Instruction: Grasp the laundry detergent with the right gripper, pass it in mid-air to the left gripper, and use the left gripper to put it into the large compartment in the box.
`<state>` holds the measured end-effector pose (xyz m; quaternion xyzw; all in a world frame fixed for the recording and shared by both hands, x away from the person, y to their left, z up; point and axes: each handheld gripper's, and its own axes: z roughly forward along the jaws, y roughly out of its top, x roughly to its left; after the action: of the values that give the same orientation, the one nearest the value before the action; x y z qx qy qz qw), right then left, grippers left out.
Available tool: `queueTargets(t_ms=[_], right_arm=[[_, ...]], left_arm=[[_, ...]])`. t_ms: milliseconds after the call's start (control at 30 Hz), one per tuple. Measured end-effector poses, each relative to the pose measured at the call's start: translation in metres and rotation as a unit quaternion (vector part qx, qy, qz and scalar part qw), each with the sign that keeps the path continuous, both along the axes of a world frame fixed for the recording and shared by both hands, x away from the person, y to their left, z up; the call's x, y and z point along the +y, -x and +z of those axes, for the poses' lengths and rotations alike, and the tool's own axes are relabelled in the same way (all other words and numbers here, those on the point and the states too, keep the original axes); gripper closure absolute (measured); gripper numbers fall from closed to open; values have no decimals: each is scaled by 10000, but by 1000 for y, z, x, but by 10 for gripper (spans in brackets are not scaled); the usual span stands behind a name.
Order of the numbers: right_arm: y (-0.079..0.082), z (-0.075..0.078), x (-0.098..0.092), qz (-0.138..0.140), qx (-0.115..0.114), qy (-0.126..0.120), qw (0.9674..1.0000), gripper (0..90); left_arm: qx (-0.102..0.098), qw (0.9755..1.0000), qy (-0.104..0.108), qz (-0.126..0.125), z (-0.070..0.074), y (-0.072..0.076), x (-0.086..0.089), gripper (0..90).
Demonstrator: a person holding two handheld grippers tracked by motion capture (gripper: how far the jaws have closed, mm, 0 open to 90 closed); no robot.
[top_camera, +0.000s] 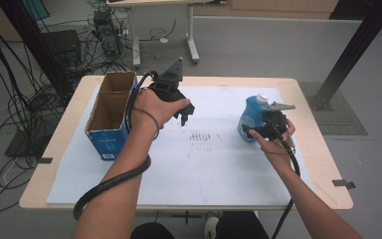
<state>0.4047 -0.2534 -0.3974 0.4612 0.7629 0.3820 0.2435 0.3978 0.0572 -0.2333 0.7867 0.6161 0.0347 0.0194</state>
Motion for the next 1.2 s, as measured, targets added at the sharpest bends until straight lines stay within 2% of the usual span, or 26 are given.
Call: queueTargets(t_ms=[1200], right_arm=[[1, 0, -1, 57, -164, -37, 9998, 18]], left_arm=[[-24, 10000, 3, -38, 2, 0, -4, 60]])
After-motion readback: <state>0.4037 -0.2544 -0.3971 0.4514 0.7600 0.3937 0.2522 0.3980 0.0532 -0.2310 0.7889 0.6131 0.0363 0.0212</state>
